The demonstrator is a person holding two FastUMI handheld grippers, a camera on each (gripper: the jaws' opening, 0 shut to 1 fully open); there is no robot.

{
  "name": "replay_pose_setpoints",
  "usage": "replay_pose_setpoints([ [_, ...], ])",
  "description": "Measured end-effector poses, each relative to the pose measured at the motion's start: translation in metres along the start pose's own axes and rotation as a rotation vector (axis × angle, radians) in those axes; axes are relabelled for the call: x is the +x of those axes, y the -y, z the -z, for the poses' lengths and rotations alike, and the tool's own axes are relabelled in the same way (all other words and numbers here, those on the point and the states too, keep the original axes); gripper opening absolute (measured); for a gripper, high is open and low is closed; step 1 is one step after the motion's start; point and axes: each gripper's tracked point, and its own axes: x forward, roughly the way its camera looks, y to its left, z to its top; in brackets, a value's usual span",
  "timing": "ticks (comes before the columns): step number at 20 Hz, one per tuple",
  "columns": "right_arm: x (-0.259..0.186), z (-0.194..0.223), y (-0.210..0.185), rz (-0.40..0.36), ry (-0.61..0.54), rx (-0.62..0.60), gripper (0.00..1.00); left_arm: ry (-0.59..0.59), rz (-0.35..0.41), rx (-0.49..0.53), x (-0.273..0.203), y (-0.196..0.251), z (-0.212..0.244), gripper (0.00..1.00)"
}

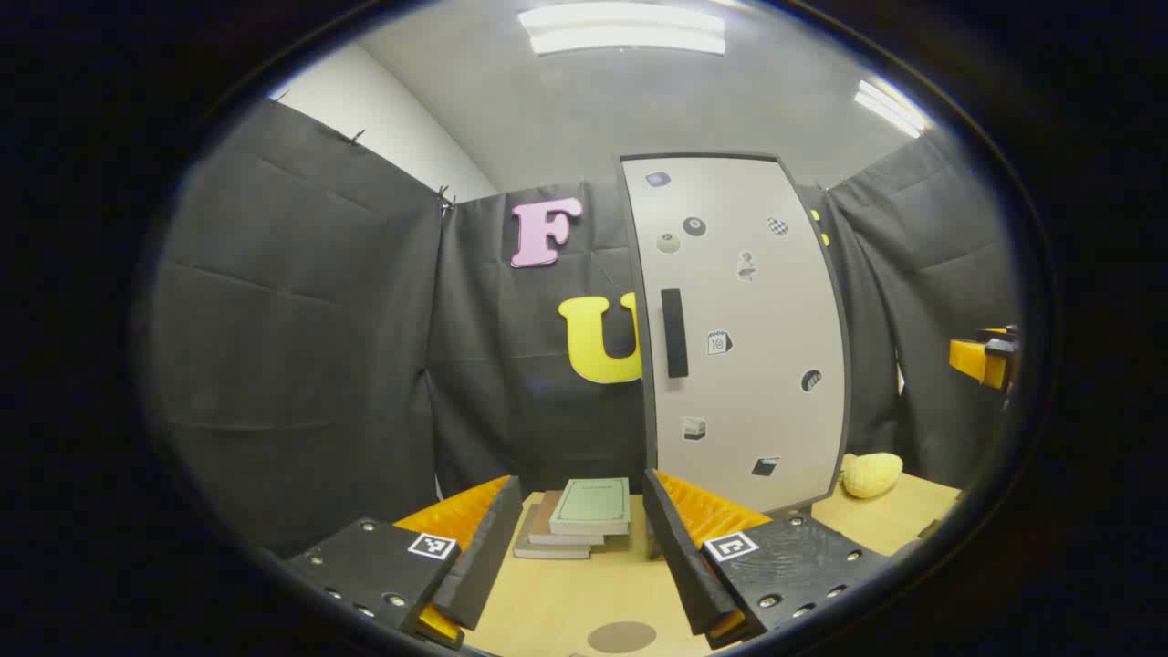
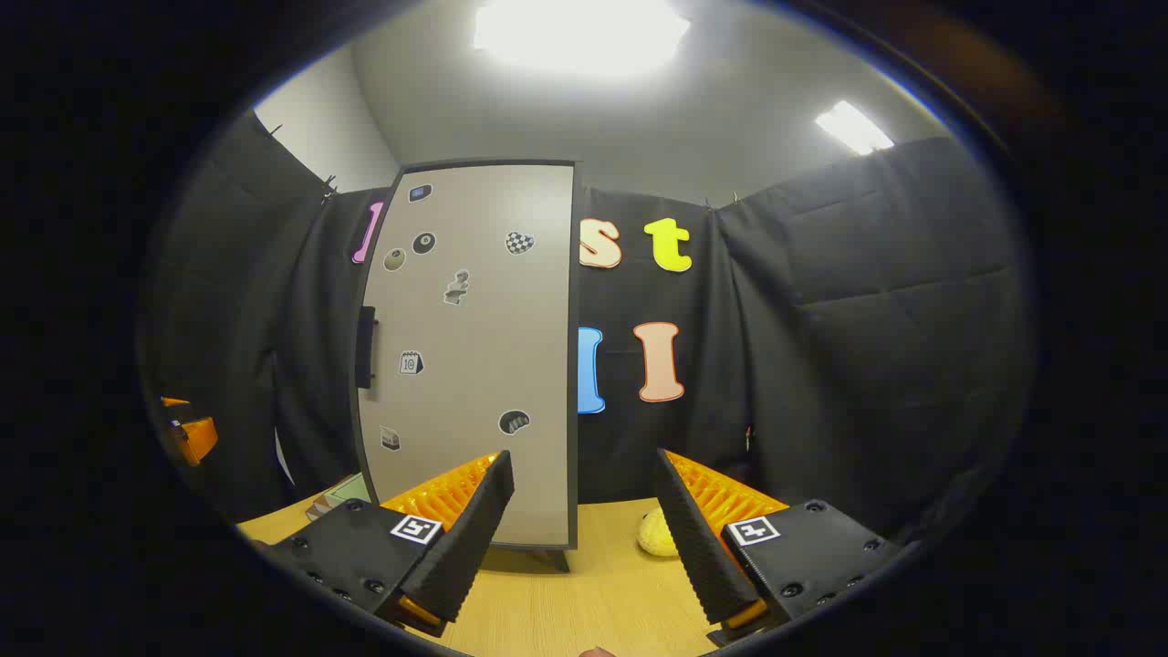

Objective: Open the cabinet door with the right hand, grasp the bottle in the cabinet with the left hand and place it on the coaster, then close the cabinet door with the right hand.

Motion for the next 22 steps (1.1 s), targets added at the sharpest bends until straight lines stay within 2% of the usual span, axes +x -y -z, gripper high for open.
replay_pose_setpoints([
  [1,0.0002,0.0003,0.0006,-0.001,0.0,-0.001,0.98,-0.001,0.0,0.0,-0.0004,0.0007,0.0014,0.8],
  [3,-0.0007,0.0001,0.0006,0.0,-0.001,-0.005,0.98,0.002,-0.001,0.003,-0.0008,0.0015,0.0002,0.83],
  [21,0.0075,-0.0039,-0.0016,-0.024,0.002,0.006,0.98,0.017,-0.015,0.015,-0.0019,0.0001,-0.0046,0.8],
  [22,0.0083,-0.0053,-0.0035,-0.028,0.003,0.006,0.98,0.017,-0.018,0.014,-0.0021,-0.0014,-0.0044,0.83],
])
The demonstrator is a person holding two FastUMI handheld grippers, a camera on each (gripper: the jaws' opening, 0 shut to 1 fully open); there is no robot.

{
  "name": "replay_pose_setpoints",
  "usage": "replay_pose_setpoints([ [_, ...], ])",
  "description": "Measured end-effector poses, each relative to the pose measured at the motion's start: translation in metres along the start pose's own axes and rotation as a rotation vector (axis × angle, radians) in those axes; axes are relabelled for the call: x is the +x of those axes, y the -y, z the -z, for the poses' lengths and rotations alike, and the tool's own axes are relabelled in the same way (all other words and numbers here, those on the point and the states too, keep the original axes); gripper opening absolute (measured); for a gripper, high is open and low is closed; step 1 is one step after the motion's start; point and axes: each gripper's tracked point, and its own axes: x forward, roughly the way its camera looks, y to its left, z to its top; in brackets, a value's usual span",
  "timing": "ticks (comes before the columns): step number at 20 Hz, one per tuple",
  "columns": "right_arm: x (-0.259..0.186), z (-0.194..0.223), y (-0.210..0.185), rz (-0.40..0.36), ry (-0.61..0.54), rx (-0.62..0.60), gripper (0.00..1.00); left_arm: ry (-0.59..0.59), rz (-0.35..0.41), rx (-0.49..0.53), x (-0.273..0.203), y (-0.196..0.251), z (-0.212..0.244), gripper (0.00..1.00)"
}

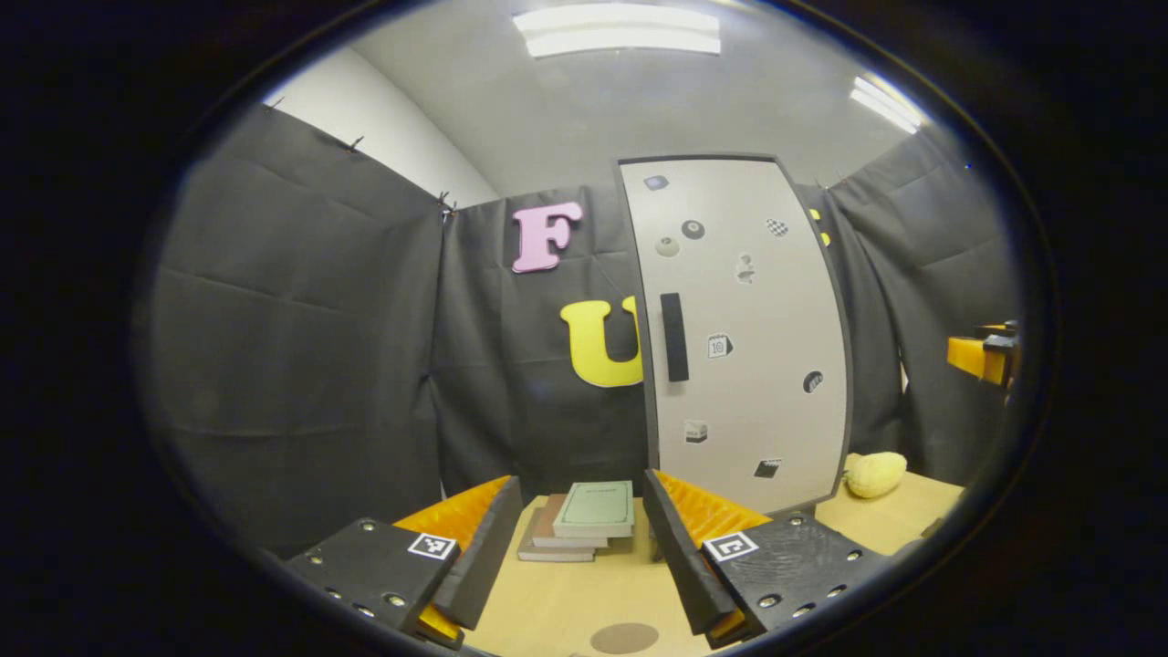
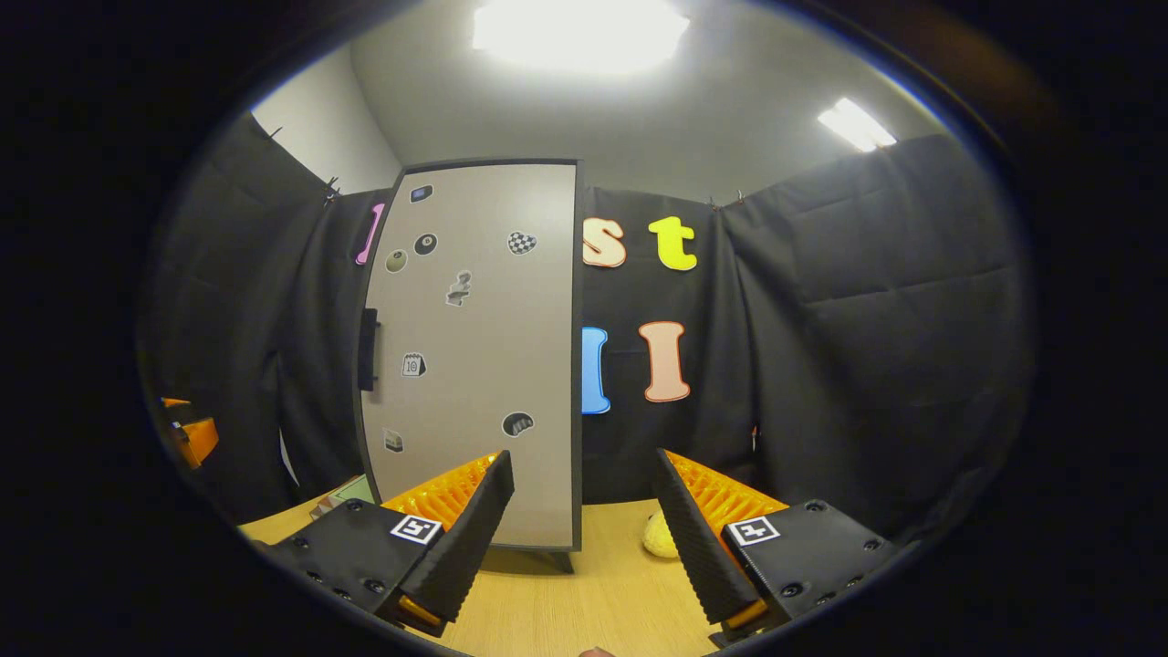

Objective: Open the cabinet door with the right hand, grasp the bottle in the cabinet with the left hand and place it on the coaster, then close the cabinet door with the right hand.

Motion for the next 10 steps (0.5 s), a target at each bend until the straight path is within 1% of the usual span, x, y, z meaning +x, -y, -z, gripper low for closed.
replay_pose_setpoints([
  [4,0.009,-0.009,-0.015,-0.031,0.005,-0.002,0.98,-0.001,-0.02,-0.001,-0.002,-0.016,0.003,0.83],
  [8,0.023,-0.024,-0.037,-0.072,0.019,-0.006,0.98,-0.011,-0.06,-0.003,-0.002,-0.042,0.007,0.83],
  [10,0.031,-0.028,-0.052,-0.098,0.016,-0.004,0.98,-0.015,-0.083,0.002,-0.003,-0.056,0.011,0.8],
])
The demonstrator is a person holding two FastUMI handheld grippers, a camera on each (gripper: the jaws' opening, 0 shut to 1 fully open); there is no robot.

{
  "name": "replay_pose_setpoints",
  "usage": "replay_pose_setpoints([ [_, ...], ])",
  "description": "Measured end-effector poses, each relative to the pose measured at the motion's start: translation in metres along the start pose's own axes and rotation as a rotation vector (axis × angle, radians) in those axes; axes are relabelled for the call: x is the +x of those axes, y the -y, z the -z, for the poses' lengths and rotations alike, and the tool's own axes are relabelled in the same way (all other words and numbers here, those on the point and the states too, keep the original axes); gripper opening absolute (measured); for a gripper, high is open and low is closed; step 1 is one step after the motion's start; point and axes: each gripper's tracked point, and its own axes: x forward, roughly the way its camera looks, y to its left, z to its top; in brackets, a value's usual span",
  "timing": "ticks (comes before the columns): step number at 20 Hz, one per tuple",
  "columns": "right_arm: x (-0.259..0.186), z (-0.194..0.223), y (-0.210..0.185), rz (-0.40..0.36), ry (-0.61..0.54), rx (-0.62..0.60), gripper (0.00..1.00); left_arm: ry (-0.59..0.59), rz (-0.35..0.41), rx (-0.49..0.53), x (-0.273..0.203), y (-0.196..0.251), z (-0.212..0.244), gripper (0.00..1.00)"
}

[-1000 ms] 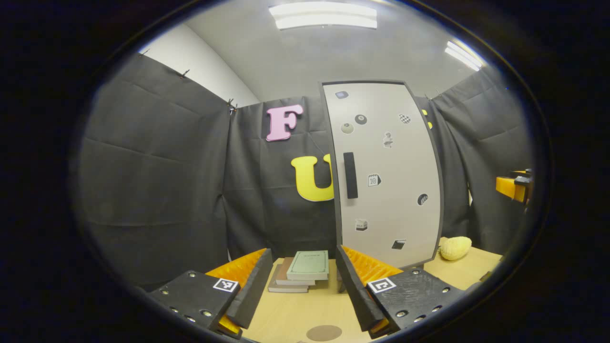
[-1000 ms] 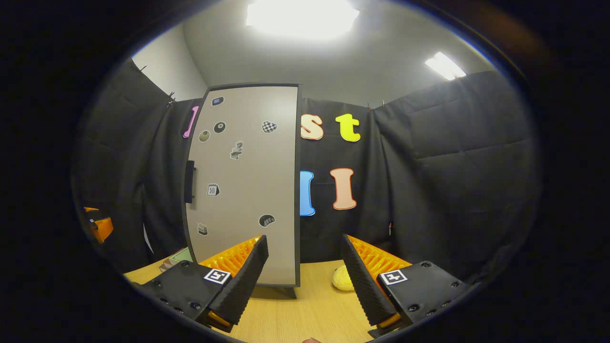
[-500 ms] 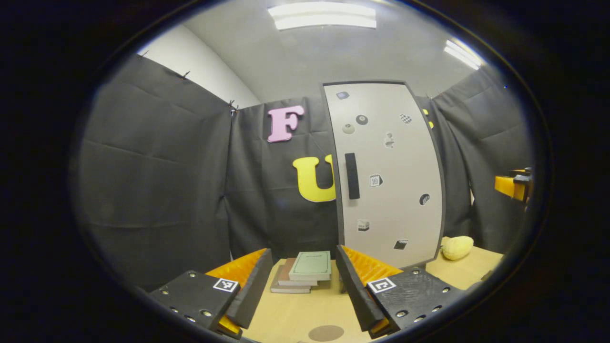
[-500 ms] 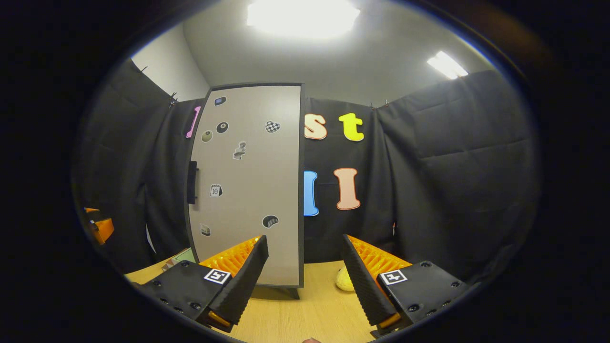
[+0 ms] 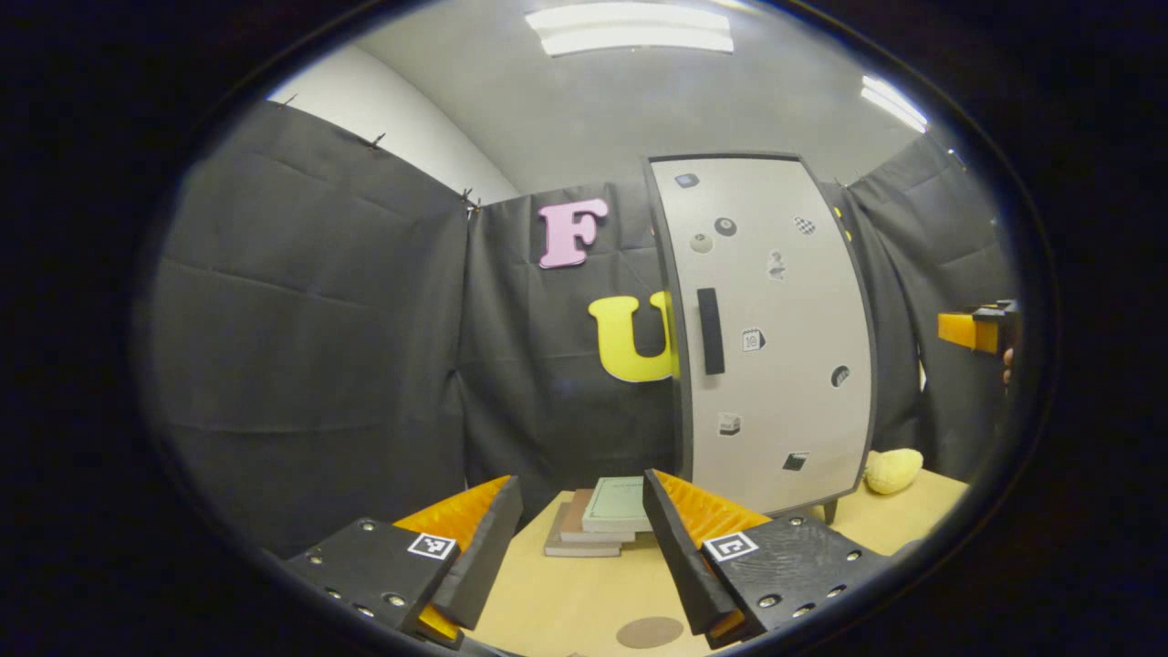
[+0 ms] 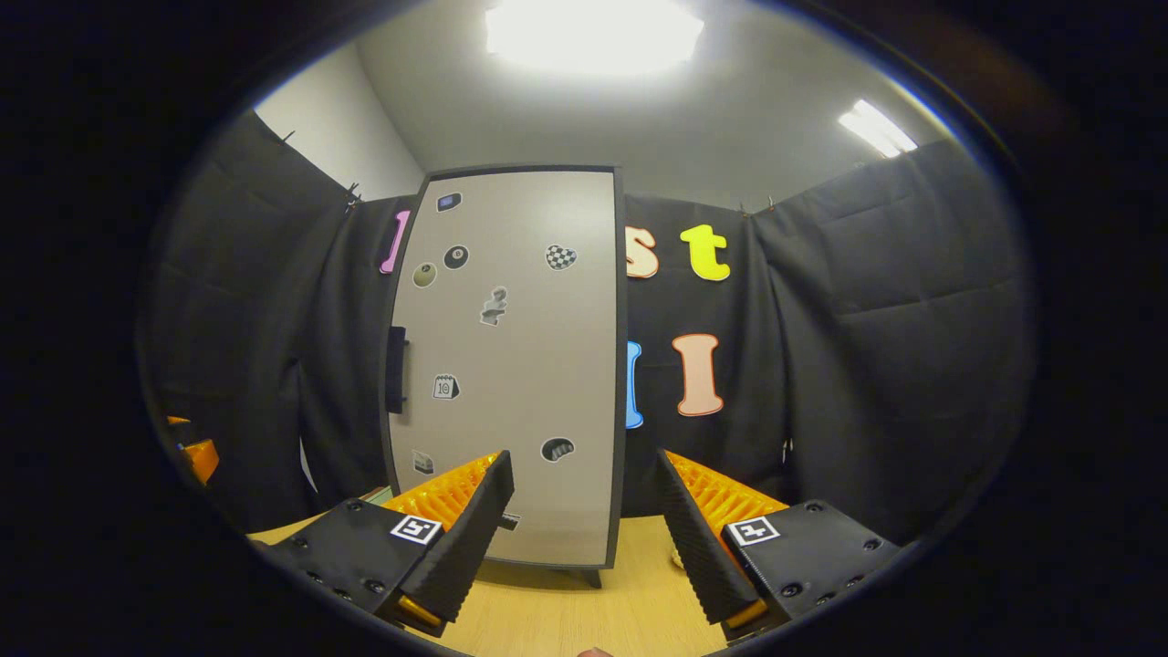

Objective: Open the cabinet door with the right hand, grasp the bottle in the cabinet with the left hand and place it on the coaster, then close the cabinet door with the right hand.

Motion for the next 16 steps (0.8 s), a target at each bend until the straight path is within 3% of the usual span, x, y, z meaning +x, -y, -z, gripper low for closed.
replay_pose_setpoints([
  [16,0.115,-0.043,-0.17,-0.252,-0.003,0.038,0.98,-0.053,-0.26,0.045,-0.038,-0.14,0.036,0.8],
])
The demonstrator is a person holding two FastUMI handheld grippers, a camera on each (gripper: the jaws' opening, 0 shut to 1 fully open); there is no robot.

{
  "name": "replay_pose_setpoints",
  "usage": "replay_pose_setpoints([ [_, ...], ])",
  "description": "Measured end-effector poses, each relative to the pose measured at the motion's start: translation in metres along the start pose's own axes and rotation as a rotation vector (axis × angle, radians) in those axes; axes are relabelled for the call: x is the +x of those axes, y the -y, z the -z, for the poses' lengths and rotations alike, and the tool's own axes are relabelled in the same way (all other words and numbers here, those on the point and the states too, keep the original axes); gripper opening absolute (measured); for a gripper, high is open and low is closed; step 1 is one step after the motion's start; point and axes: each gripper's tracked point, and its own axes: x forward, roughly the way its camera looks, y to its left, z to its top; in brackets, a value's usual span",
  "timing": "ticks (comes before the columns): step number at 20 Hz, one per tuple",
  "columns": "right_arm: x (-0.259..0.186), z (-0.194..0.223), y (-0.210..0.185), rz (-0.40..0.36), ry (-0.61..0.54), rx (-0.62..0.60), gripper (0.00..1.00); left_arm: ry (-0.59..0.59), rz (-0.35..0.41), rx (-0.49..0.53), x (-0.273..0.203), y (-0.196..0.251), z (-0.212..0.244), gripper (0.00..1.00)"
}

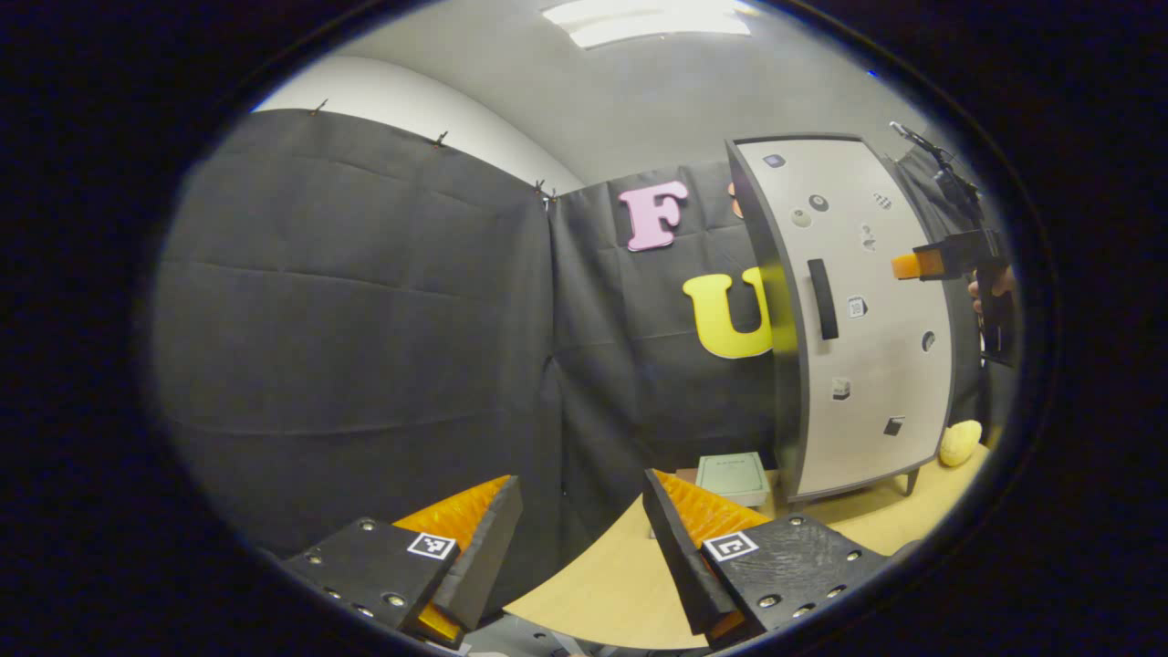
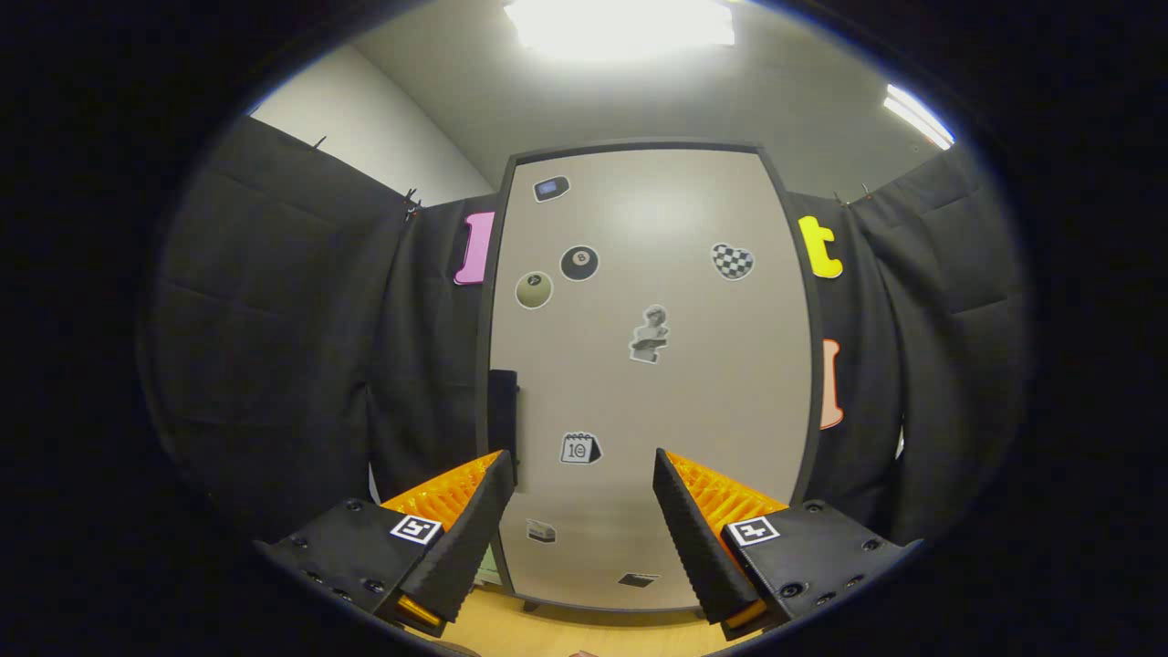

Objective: Open the cabinet door with the right hand, grasp the bottle in the cabinet with the left hand and place it on the coaster, then close the cabinet door with the right hand.

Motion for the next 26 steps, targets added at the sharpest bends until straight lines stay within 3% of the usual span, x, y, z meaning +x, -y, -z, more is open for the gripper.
replay_pose_setpoints([
  [10,0.093,0.008,-0.065,-0.034,-0.028,-0.039,0.98,-0.058,-0.14,-0.015,-0.004,-0.076,0.034,0.83],
  [15,0.128,0.017,-0.07,0.004,-0.09,0.022,0.78,-0.088,-0.159,-0.011,0.001,-0.091,0.048,0.82],
  [18,0.141,0.03,-0.072,0.018,-0.168,0.022,0.77,-0.104,-0.136,-0.02,0.006,-0.087,0.055,0.83],
  [20,0.143,0.037,-0.064,0.065,-0.204,0.02,0.47,-0.104,-0.12,-0.022,0.006,-0.084,0.056,0.83],
  [21,0.146,0.037,-0.065,0.065,-0.204,0.03,0.38,-0.103,-0.111,-0.022,0.005,-0.083,0.056,0.83],
  [22,0.144,0.037,-0.064,0.059,-0.219,0.027,0.37,-0.102,-0.099,-0.022,0.007,-0.081,0.057,0.8],
  [25,0.139,0.039,-0.066,0.024,-0.251,-0.018,0.15,-0.092,-0.064,-0.02,0.012,-0.077,0.057,0.83],
  [26,0.139,0.038,-0.065,0.012,-0.255,-0.025,0.15,-0.088,-0.053,-0.023,0.014,-0.075,0.055,0.8],
])
